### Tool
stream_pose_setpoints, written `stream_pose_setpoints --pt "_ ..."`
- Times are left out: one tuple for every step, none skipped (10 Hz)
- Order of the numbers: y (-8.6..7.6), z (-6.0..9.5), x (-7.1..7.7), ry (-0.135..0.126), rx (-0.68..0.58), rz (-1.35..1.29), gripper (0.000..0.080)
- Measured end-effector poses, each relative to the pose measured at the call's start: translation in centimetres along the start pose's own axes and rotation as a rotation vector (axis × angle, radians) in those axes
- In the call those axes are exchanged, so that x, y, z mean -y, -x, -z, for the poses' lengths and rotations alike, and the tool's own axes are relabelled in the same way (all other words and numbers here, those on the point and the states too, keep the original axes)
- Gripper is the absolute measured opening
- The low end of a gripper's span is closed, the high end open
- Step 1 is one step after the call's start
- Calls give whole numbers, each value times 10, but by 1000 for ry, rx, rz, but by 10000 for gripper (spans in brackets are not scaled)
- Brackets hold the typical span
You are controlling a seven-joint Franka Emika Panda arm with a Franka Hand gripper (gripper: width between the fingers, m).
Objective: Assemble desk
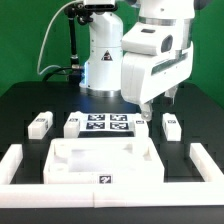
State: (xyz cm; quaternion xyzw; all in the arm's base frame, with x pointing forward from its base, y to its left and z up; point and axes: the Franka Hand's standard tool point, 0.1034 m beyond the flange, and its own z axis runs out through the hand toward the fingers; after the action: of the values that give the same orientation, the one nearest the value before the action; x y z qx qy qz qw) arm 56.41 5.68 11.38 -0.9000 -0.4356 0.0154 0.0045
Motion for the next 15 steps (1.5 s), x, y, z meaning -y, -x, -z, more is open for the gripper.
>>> stream_pose_setpoints --pt "0 0 0 0 0 0 649" --pt "0 0 0 0 0 0 649" --pt "0 0 0 0 0 0 649" --pt "0 0 0 0 0 0 649" --pt "0 0 0 0 0 0 649" --pt "0 0 0 -1 0 0 649" --pt "0 -1 0 -1 1 0 649" --pt "0 -1 0 -1 1 0 649" --pt "0 -1 0 -1 1 0 649" --pt "0 -1 0 -1 1 0 649" --pt "0 -1 0 -1 1 0 649" --pt "0 -1 0 -2 1 11 649" --pt "3 -2 -1 0 1 46 649" --pt "23 -10 -3 17 -13 129 649" --pt "45 -17 -1 7 -2 181 649"
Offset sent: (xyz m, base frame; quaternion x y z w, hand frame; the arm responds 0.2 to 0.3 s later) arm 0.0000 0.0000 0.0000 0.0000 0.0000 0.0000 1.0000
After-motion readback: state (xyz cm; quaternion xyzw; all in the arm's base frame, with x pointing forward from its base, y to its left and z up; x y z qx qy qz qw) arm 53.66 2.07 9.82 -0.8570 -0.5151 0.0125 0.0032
